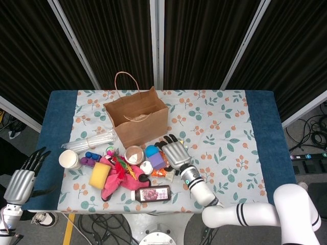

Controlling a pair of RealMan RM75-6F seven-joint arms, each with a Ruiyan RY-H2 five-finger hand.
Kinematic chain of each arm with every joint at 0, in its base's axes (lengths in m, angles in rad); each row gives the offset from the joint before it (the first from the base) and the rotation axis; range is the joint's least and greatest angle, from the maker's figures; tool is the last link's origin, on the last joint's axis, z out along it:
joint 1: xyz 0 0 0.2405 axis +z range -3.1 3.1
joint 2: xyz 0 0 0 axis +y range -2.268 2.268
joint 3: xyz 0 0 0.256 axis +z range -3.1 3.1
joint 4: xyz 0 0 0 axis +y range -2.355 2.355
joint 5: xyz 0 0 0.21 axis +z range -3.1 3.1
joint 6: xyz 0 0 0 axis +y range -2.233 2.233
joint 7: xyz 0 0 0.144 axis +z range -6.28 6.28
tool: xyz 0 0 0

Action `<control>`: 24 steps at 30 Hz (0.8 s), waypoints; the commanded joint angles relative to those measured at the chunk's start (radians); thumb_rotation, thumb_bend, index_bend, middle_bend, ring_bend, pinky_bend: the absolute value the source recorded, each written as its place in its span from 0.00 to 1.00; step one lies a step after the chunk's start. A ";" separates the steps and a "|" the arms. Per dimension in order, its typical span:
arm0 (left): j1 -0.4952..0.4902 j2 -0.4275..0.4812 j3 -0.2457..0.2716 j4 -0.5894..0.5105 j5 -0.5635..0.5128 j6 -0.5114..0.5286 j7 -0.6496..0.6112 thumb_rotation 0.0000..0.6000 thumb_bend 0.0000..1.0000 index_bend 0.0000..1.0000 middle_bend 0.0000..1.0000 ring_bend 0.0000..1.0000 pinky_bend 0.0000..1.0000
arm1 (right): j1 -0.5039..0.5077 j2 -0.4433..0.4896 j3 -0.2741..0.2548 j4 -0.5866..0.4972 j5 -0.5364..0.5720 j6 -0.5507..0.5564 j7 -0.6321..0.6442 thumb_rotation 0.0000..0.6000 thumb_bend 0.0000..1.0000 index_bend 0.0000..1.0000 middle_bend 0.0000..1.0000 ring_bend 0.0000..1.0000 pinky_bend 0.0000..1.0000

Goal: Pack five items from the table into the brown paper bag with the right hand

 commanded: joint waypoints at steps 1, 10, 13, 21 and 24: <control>0.001 0.000 -0.001 0.005 -0.002 0.001 -0.006 1.00 0.05 0.11 0.10 0.06 0.16 | 0.010 -0.040 0.001 0.043 0.000 -0.014 0.008 1.00 0.00 0.22 0.25 0.08 0.06; -0.001 -0.002 -0.006 0.012 -0.004 0.001 -0.020 1.00 0.05 0.11 0.10 0.06 0.16 | 0.003 -0.073 -0.008 0.039 -0.066 0.026 -0.003 1.00 0.05 0.24 0.30 0.12 0.09; -0.002 -0.005 -0.006 0.013 -0.003 0.000 -0.021 1.00 0.05 0.11 0.10 0.06 0.16 | -0.002 -0.076 -0.007 0.033 -0.065 0.033 -0.013 1.00 0.05 0.25 0.31 0.13 0.10; 0.002 -0.005 -0.007 0.019 -0.008 0.000 -0.027 1.00 0.05 0.11 0.10 0.06 0.16 | -0.004 -0.090 -0.004 0.048 -0.051 0.037 -0.040 1.00 0.05 0.26 0.32 0.15 0.11; 0.003 -0.007 -0.006 0.021 -0.009 0.000 -0.028 1.00 0.05 0.11 0.10 0.06 0.16 | -0.005 -0.097 -0.002 0.058 -0.047 0.035 -0.045 1.00 0.05 0.27 0.32 0.15 0.11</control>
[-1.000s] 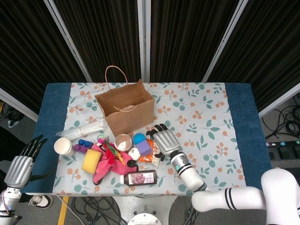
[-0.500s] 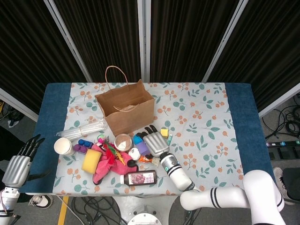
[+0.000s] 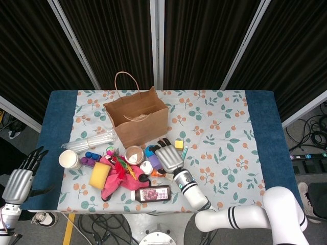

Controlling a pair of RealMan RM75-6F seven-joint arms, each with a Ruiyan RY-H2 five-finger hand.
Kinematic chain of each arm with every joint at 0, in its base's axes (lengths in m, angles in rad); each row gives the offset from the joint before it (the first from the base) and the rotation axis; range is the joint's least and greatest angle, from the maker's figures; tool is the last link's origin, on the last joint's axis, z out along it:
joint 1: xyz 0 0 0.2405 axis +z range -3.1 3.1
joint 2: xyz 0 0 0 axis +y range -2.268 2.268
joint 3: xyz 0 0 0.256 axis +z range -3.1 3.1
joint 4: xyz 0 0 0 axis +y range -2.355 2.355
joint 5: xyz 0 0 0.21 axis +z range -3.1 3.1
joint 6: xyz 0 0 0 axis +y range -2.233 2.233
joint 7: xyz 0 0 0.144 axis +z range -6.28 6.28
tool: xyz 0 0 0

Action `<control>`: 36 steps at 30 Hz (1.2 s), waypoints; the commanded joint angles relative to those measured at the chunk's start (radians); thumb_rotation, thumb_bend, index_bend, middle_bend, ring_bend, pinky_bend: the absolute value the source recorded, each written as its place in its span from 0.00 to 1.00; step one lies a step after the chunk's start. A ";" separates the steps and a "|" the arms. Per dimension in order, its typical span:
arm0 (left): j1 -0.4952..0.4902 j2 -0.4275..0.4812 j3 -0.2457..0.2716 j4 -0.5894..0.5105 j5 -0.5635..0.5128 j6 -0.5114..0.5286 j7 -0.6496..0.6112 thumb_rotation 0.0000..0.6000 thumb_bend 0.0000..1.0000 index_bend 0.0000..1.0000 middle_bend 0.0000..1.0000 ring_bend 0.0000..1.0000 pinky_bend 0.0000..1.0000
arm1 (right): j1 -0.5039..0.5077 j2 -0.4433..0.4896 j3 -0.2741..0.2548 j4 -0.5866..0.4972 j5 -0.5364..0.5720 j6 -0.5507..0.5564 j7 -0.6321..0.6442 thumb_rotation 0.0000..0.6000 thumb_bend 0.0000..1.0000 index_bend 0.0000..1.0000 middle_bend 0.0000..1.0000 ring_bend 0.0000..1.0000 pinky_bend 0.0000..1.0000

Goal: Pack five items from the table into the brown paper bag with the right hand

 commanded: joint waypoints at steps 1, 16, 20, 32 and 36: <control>0.000 -0.001 0.000 0.002 0.000 0.000 -0.001 1.00 0.05 0.11 0.10 0.06 0.16 | -0.001 -0.005 0.002 0.006 0.006 -0.003 -0.004 1.00 0.06 0.27 0.32 0.15 0.11; 0.000 -0.001 0.000 0.001 0.003 0.001 -0.003 1.00 0.05 0.11 0.10 0.06 0.16 | -0.022 -0.004 0.001 0.008 -0.034 0.012 -0.007 1.00 0.19 0.47 0.47 0.33 0.28; 0.000 0.001 -0.001 -0.004 0.005 0.004 -0.001 1.00 0.05 0.11 0.10 0.06 0.16 | -0.030 0.010 0.009 -0.014 -0.063 0.031 -0.001 1.00 0.21 0.50 0.49 0.35 0.30; -0.002 0.006 0.001 -0.020 0.012 0.004 0.011 1.00 0.05 0.11 0.10 0.06 0.16 | -0.040 0.243 0.200 -0.383 -0.220 0.189 -0.024 1.00 0.21 0.50 0.49 0.36 0.30; -0.005 0.006 0.002 -0.027 0.015 0.001 0.018 1.00 0.05 0.11 0.10 0.06 0.16 | -0.022 0.297 0.314 -0.436 -0.203 0.226 -0.021 1.00 0.21 0.50 0.49 0.35 0.30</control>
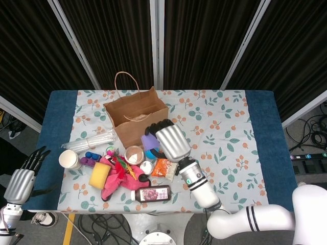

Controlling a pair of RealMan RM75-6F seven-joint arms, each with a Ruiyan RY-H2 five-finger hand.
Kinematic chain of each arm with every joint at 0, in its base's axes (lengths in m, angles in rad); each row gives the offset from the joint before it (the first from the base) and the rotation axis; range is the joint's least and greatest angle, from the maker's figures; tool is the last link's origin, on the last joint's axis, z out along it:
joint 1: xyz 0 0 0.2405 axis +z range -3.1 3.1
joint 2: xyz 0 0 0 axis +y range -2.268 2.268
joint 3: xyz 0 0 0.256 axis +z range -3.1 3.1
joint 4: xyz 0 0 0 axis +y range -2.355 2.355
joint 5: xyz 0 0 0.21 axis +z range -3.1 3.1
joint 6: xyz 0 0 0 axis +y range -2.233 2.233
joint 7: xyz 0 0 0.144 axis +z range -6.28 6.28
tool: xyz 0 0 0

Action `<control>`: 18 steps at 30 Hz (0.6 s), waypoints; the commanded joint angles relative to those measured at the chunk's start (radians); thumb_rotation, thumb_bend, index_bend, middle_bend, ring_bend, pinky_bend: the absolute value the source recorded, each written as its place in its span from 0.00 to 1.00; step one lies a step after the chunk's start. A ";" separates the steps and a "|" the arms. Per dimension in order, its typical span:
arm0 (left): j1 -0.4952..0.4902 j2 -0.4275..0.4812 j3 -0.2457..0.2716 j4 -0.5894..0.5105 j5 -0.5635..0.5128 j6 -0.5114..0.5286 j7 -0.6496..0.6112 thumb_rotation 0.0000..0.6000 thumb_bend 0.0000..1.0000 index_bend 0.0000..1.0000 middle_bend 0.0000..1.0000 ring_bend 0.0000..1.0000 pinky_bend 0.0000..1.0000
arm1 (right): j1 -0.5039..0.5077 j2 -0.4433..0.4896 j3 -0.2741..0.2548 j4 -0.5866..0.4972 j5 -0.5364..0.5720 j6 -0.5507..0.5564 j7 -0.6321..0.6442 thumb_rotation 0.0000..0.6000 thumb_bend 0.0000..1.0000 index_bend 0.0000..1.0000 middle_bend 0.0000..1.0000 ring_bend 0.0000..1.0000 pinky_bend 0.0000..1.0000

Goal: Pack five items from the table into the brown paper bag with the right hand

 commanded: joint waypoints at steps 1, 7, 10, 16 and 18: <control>-0.002 0.001 0.000 -0.003 0.002 -0.001 0.003 1.00 0.05 0.11 0.10 0.06 0.16 | 0.027 0.069 0.137 -0.057 0.011 0.057 -0.001 1.00 0.21 0.50 0.49 0.35 0.30; -0.005 0.008 -0.005 -0.010 -0.006 -0.008 0.006 1.00 0.05 0.11 0.10 0.06 0.16 | 0.121 0.035 0.236 0.066 0.074 0.066 0.004 1.00 0.22 0.50 0.49 0.35 0.30; -0.009 0.011 -0.008 -0.010 -0.010 -0.013 0.005 1.00 0.05 0.11 0.10 0.06 0.16 | 0.181 -0.011 0.247 0.167 0.102 0.053 0.005 1.00 0.22 0.50 0.49 0.35 0.30; -0.018 0.010 -0.014 -0.009 -0.017 -0.027 0.006 1.00 0.05 0.11 0.10 0.06 0.16 | 0.294 -0.112 0.243 0.382 0.167 0.009 -0.006 1.00 0.22 0.50 0.49 0.35 0.30; -0.019 0.009 -0.015 -0.009 -0.020 -0.030 0.007 1.00 0.05 0.11 0.10 0.06 0.16 | 0.322 -0.138 0.241 0.433 0.190 -0.009 -0.007 1.00 0.22 0.50 0.49 0.35 0.30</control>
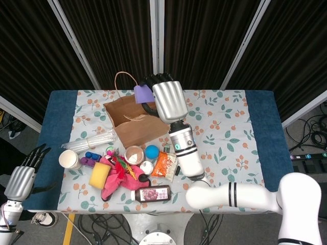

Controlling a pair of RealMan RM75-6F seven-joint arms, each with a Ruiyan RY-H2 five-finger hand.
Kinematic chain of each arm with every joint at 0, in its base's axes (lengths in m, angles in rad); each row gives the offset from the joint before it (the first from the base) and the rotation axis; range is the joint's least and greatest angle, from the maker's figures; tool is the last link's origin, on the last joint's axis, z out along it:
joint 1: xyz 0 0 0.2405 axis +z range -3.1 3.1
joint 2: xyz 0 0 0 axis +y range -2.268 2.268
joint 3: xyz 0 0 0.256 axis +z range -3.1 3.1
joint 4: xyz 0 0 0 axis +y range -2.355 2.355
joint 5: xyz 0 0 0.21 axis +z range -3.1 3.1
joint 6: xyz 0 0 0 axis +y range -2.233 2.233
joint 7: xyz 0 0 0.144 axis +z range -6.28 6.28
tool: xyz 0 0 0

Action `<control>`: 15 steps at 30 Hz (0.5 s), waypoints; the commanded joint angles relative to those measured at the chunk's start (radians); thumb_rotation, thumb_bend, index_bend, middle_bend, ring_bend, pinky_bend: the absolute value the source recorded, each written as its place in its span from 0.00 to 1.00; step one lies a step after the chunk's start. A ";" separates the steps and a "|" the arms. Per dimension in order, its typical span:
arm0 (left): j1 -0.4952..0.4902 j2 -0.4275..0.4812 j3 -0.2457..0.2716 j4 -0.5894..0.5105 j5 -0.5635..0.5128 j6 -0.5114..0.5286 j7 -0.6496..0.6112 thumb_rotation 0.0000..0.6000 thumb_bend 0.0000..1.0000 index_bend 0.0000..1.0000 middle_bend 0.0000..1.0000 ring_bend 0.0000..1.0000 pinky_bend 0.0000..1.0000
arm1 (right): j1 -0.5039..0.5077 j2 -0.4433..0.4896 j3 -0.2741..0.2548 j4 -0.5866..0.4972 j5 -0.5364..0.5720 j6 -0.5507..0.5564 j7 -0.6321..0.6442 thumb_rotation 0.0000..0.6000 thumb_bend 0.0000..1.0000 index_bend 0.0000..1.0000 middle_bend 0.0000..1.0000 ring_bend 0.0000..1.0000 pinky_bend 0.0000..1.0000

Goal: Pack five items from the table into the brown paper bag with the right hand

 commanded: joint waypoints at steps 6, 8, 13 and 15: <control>-0.003 0.001 -0.006 0.002 -0.011 -0.006 0.002 1.00 0.05 0.11 0.10 0.06 0.16 | 0.104 -0.095 -0.013 0.159 0.111 -0.098 0.014 1.00 0.06 0.36 0.37 0.24 0.19; -0.002 0.002 -0.005 0.003 -0.011 -0.006 0.001 1.00 0.05 0.11 0.10 0.06 0.16 | 0.102 -0.086 -0.017 0.157 0.120 -0.103 0.015 1.00 0.01 0.28 0.32 0.19 0.14; 0.000 0.004 -0.003 0.000 -0.009 -0.003 0.003 1.00 0.05 0.11 0.10 0.06 0.16 | 0.082 -0.052 -0.028 0.131 0.113 -0.090 0.030 1.00 0.00 0.25 0.30 0.17 0.12; 0.000 0.004 -0.002 -0.002 -0.008 -0.003 0.005 1.00 0.05 0.11 0.10 0.06 0.16 | 0.073 -0.037 -0.030 0.114 0.106 -0.081 0.038 1.00 0.00 0.25 0.29 0.16 0.12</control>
